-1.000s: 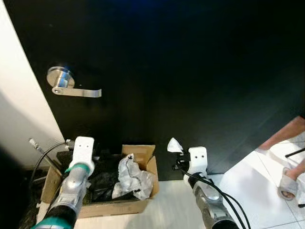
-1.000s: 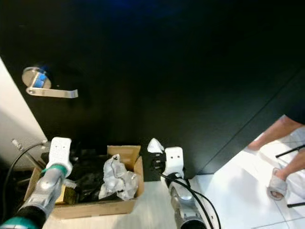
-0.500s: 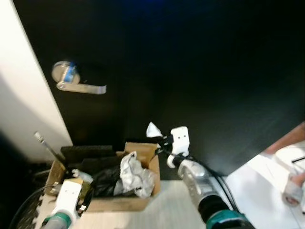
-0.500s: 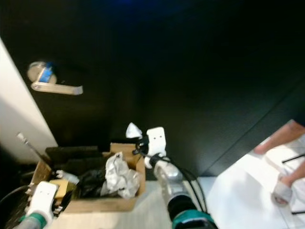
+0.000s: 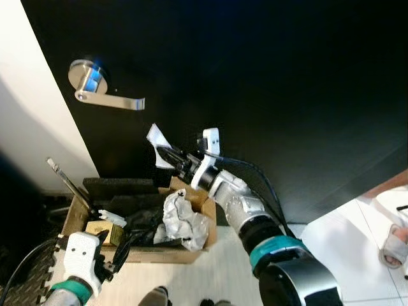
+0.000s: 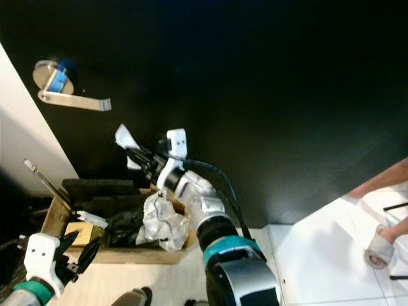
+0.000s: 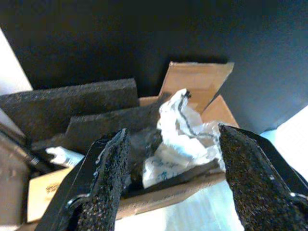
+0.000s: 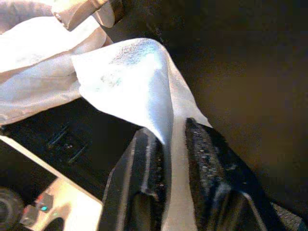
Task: Clean up the room
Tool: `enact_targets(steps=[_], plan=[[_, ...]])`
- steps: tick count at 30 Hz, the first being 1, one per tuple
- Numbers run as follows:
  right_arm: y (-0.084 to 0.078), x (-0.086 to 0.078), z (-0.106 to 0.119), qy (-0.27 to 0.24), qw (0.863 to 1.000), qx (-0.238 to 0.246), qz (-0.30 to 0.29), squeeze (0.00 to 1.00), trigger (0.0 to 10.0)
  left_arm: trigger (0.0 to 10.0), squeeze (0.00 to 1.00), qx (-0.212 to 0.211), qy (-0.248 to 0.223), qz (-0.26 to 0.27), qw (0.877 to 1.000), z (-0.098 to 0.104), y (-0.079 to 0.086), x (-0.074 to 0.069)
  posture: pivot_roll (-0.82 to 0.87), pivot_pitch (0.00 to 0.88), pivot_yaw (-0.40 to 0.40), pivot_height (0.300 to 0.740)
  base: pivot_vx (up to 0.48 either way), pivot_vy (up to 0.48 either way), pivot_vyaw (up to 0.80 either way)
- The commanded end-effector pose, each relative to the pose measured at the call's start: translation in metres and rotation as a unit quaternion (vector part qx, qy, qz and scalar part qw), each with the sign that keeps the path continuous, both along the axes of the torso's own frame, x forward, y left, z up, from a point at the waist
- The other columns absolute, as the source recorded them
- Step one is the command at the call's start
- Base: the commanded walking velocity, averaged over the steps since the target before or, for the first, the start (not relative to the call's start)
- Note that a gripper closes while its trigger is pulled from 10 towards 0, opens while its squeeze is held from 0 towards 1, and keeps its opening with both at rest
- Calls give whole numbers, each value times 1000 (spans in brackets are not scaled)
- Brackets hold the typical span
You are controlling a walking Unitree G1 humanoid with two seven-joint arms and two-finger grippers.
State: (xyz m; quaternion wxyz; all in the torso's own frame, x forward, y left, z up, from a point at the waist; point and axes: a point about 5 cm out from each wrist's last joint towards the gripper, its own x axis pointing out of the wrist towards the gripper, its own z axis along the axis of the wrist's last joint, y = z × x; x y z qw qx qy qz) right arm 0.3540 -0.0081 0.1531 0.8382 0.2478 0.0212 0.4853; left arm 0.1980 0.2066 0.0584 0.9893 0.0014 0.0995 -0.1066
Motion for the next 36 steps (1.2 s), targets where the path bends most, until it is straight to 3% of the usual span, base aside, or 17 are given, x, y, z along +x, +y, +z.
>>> enact_targets(steps=[1,7,8,9,11,12,13,14,17,19,20,22,23,24,26,31,36], plan=[[17,-10,-3,20,999,30,34,1000,10000,10000,0,-4,22,-1,1000,-7,-3,-6,286,202,-86,740,0,0,0],[14,-15,-14,36,997,28,69,1000,10000,10000,0,-6,29,-2,1000,-5,-6,-5,273,199,-83,740,0,0,0],[12,-16,-31,51,996,-53,55,1000,10000,10000,0,-7,30,-2,1000,-5,-8,-3,268,196,-82,740,0,0,0],[1,-16,-56,46,978,-206,7,0,10000,10000,0,-8,31,-3,999,-5,-9,0,262,193,-79,740,0,0,0],[1,-16,-56,46,978,-206,7,0,10000,10000,0,-8,31,-3,999,-5,-9,0,262,193,-79,740,0,0,0],[-21,-12,-76,-46,905,-418,-62,0,10000,10000,0,-9,34,-5,999,-2,-11,2,259,190,-74,740,0,0,0],[-25,-11,-78,-87,881,-461,-68,0,10000,10000,0,-9,35,-5,999,-1,-11,3,259,190,-74,740,0,0,0],[-25,-11,-77,-107,871,-476,-64,0,10000,10000,0,-9,36,-5,999,-1,-11,3,259,190,-74,740,0,0,0],[-25,-11,-77,-107,871,-476,-64,0,10000,10000,0,-9,36,-5,999,-1,-11,3,259,190,-74,740,0,0,0],[-13,-7,-55,-171,887,-426,-59,0,10000,10000,0,-6,42,-4,999,0,-12,4,260,187,-69,740,0,0,0],[-13,-7,-55,-171,887,-426,-59,0,10000,10000,0,-6,42,-4,999,0,-12,4,260,187,-69,740,0,0,0],[-12,3,-32,-167,917,-342,-123,0,10000,10000,0,-5,46,-4,999,1,-13,4,258,183,-70,740,0,0,0],[-12,3,-32,-167,917,-342,-123,0,10000,10000,0,-5,46,-4,999,1,-13,4,258,183,-70,740,0,0,0],[-10,5,-19,-225,901,-343,-141,0,10000,10000,0,-4,48,-3,999,0,-13,3,259,183,-69,740,0,0,0],[-12,8,-13,-229,899,-337,-161,0,10000,10000,0,-3,49,-3,999,0,-13,3,258,179,-71,740,0,0,0],[-18,15,-8,-134,940,-246,-193,0,10000,10000,0,-3,53,0,999,-1,-14,3,259,175,-74,740,0,0,0],[-27,3,-36,-80,948,-225,-210,0,10000,10000,0,25,71,11,997,-13,-16,5,268,151,-79,740,0,0,0]])
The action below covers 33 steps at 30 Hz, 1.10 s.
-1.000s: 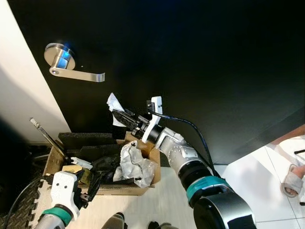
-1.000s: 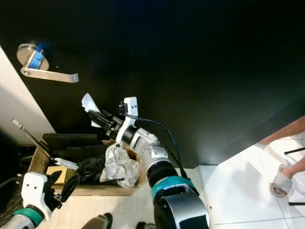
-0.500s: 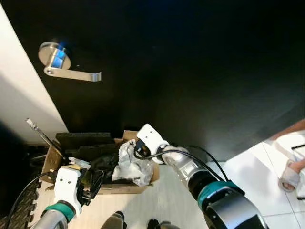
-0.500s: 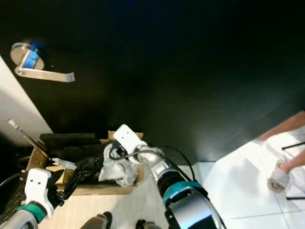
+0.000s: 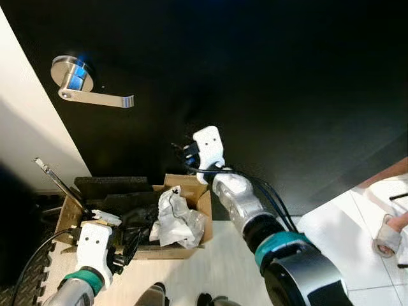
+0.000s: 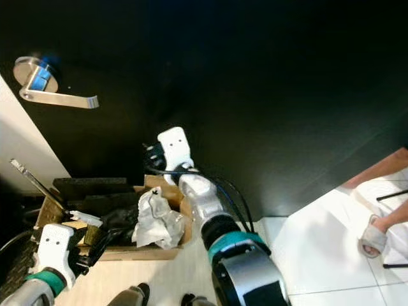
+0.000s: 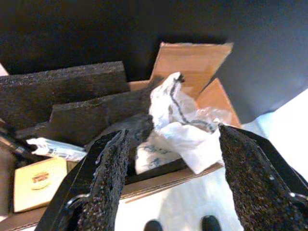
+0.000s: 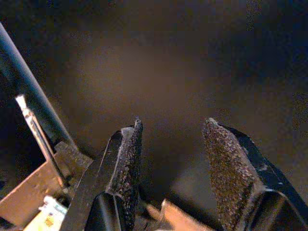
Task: Clean up the room
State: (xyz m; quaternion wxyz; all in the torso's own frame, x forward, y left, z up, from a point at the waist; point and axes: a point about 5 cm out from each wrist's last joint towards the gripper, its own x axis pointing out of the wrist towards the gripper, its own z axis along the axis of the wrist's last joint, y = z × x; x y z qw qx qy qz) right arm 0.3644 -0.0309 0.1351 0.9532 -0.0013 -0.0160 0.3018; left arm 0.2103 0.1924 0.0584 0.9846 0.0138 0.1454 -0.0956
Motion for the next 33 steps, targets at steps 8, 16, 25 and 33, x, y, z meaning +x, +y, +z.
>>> enact_targets(steps=[8,16,25,33], plan=[[-56,-56,-106,153,985,3,-84,0,10000,10000,0,71,45,61,995,-37,4,4,229,96,-66,740,0,0,0],[-137,-132,-182,297,925,-49,-231,0,10000,10000,0,121,51,74,989,-50,6,20,155,53,-22,740,0,0,0],[-170,-154,-190,301,887,-28,-349,0,10000,10000,0,118,78,40,989,-59,-1,38,28,18,68,740,0,0,0],[-153,-133,-179,272,903,-19,-332,0,10000,10000,0,115,61,22,991,-57,-13,48,31,0,71,740,-66,0,0]])
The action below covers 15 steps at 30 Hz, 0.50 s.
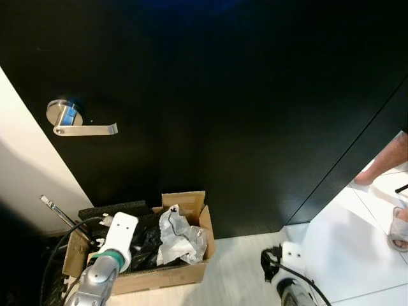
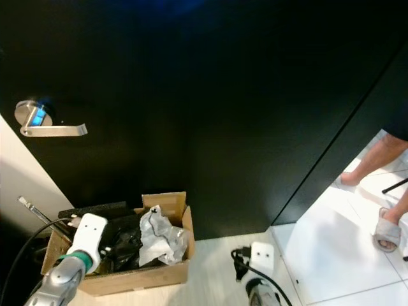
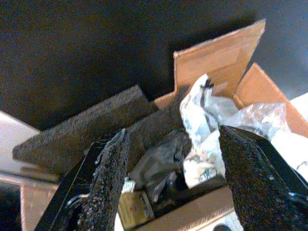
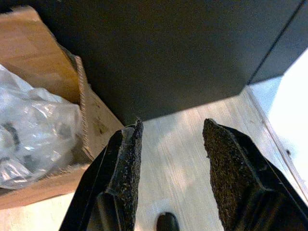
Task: Clean up the room
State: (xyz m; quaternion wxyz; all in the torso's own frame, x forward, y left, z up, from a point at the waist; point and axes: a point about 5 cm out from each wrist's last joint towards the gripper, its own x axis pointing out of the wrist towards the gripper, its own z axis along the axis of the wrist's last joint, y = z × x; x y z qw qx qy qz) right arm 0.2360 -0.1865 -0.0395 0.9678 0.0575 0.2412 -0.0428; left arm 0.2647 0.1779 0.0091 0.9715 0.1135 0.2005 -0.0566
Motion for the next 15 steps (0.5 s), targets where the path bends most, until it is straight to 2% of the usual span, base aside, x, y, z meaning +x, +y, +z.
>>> enact_targets(steps=[1,15], plan=[[5,-4,-4,11,1000,-2,6,0,10000,10000,0,7,10,0,1000,-9,1,-4,38,0,67,740,-270,0,0],[10,4,0,15,999,-15,31,0,10000,10000,0,2,-1,15,1000,-13,4,-5,88,0,30,740,-329,0,0]])
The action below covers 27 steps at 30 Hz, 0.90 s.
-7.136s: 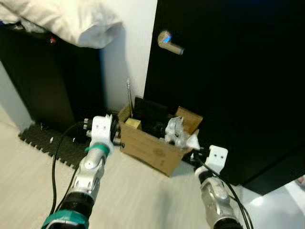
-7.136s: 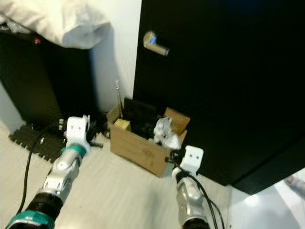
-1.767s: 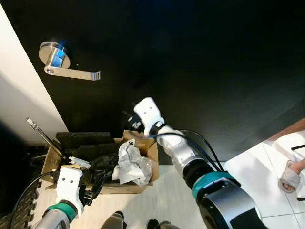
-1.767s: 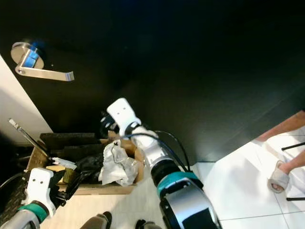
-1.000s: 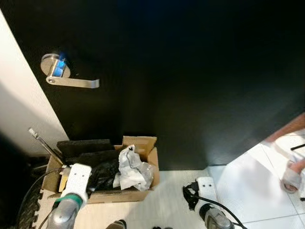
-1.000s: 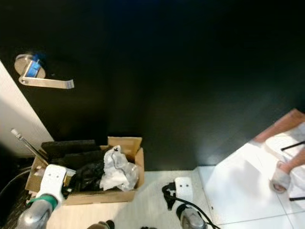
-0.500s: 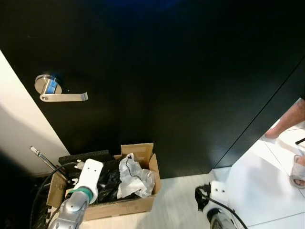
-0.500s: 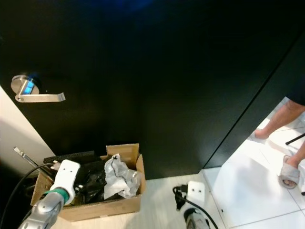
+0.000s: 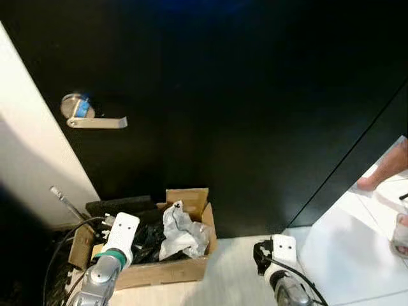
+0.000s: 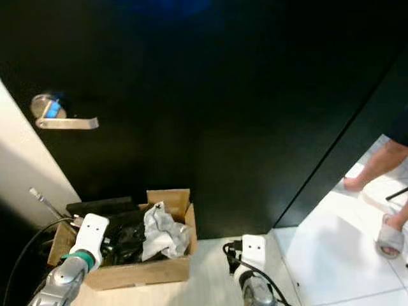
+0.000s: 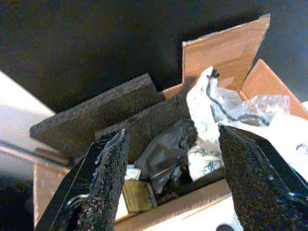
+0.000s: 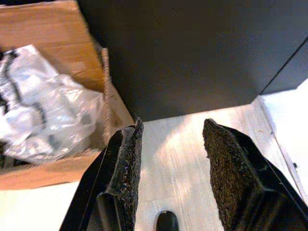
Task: Clean up the room
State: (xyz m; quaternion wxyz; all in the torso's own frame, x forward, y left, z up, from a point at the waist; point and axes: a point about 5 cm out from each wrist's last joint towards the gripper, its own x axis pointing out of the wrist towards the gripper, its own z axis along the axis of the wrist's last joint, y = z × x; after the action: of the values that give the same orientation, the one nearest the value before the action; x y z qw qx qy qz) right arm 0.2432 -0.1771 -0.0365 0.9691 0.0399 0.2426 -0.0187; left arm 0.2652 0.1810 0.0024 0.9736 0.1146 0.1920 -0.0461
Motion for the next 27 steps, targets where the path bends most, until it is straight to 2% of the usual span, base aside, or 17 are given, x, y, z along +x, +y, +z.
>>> enact_targets(steps=[1,27], plan=[[1,-2,-3,14,1000,-5,6,0,10000,10000,0,-1,8,7,1000,-7,1,-6,88,0,30,740,-337,0,0],[4,-3,-5,22,1000,-12,15,0,10000,10000,0,2,-2,11,1000,-11,3,-8,103,0,22,740,-338,0,0]])
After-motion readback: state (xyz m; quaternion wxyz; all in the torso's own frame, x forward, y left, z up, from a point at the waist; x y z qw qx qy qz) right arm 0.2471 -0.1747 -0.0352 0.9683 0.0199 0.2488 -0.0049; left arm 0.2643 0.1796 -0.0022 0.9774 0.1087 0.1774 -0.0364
